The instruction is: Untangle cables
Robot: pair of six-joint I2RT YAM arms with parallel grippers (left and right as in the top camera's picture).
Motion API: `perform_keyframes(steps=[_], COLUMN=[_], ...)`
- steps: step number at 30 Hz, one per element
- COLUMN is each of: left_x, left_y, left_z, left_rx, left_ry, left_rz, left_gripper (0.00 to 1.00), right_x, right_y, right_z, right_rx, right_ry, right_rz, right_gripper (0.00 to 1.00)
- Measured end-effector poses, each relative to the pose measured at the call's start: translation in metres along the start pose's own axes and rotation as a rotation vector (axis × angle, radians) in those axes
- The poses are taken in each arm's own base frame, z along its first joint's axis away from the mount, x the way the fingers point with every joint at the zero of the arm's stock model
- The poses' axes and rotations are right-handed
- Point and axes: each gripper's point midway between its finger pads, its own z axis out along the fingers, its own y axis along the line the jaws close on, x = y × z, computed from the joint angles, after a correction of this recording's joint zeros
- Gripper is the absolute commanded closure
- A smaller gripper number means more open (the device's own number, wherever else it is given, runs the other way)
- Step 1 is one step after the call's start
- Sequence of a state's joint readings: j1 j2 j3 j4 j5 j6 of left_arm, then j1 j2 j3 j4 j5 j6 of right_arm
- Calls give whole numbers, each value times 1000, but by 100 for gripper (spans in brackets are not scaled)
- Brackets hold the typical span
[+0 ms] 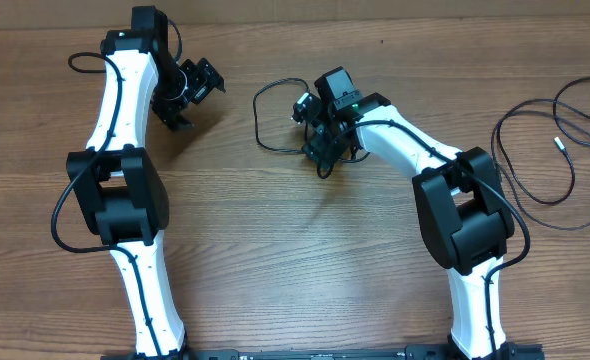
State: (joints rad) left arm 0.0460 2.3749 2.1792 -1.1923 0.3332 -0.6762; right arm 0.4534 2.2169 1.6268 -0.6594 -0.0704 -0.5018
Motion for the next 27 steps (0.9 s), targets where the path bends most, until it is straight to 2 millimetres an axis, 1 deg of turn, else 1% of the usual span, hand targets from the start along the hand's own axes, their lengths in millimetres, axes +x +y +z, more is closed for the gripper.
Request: perform_keyframes(steps=[5, 7, 9, 13, 14, 17, 20, 21, 22, 23, 25, 27], left_x=[0, 0, 0, 0, 0, 0, 0, 0, 0, 0, 0, 0], left_y=[0, 0, 0, 0, 0, 0, 0, 0, 0, 0, 0, 0], left_z=[0, 0, 0, 0, 0, 0, 0, 0, 0, 0, 0, 0], left_rx=[0, 0, 0, 0, 0, 0, 0, 0, 0, 0, 0, 0], left_ry=[0, 0, 0, 0, 0, 0, 0, 0, 0, 0, 0, 0], left_rz=[0, 0, 0, 0, 0, 0, 0, 0, 0, 0, 0, 0], left_gripper=[0, 1, 0, 0, 0, 1, 0, 0, 0, 0, 0, 1], right_x=[-5, -4, -7, -12, -14, -17, -18, -18, -18, -17, -15, -9], right_y=[-13, -14, -13, 2, 7, 19, 22, 23, 22, 22, 20, 17], right_z=[0, -1, -1, -1, 0, 0, -1, -1, -1, -1, -1, -1], right_rx=[73, 85, 87, 33, 12, -41, -57, -62, -64, -67, -70, -74], right_ry=[-10, -4, -9, -28, -37, -54, -60, -61, -62, -62, -57, -40], right_rz=[-7, -21, -39, -66, -71, -82, -84, -85, -85, -89, -80, -72], right_gripper=[11, 7, 6, 7, 10, 12, 19, 24, 32, 42, 56, 63])
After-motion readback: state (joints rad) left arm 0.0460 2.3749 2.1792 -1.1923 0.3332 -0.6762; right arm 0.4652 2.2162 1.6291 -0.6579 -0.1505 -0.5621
